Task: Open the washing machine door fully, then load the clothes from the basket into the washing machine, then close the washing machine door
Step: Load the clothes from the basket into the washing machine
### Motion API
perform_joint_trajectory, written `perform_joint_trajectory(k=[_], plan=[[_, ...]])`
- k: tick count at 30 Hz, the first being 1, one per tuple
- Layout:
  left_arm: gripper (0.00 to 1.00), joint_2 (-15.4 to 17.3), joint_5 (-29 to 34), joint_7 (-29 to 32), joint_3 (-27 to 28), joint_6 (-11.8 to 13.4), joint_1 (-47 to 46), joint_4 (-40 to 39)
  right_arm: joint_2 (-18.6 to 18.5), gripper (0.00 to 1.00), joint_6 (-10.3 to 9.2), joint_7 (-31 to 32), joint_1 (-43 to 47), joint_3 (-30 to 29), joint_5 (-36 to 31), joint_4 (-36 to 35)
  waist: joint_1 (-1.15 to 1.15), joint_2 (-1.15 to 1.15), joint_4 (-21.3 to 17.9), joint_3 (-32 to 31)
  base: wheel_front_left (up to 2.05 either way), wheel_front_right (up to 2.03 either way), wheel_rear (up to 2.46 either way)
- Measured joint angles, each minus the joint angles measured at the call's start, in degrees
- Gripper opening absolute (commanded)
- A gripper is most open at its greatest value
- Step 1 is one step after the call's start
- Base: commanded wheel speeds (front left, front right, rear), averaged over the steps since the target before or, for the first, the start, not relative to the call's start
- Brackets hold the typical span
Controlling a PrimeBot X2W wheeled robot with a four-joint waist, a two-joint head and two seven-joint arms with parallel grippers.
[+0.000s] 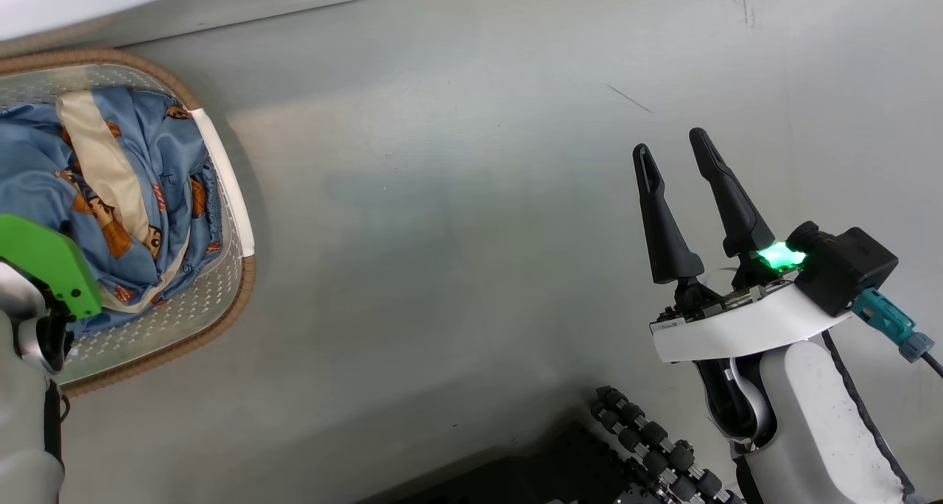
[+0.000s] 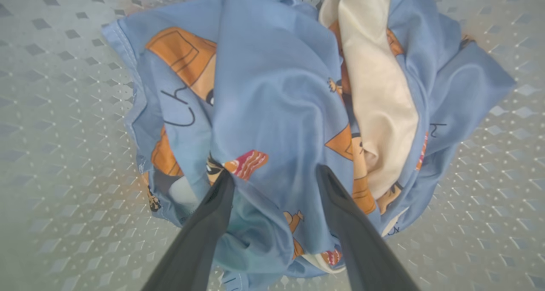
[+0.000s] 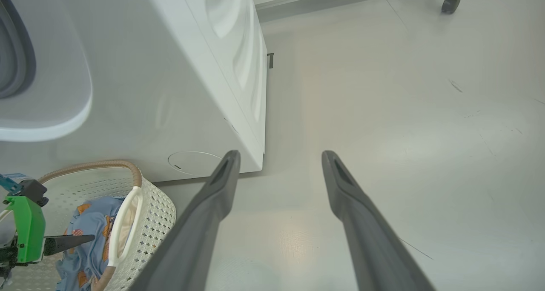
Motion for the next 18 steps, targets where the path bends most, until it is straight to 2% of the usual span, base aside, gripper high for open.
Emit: perform_joint_trajectory(k=[18], plan=[[1.00,0.81,0.70,-1.11,-0.93,-0.04,-5.49,4.09,-0.77,1.00,0.00,0.00,0.00,-0.35,-0.21,-1.68,0.00,0.00,-0.17,4.13,0.00,0.00,0.00]])
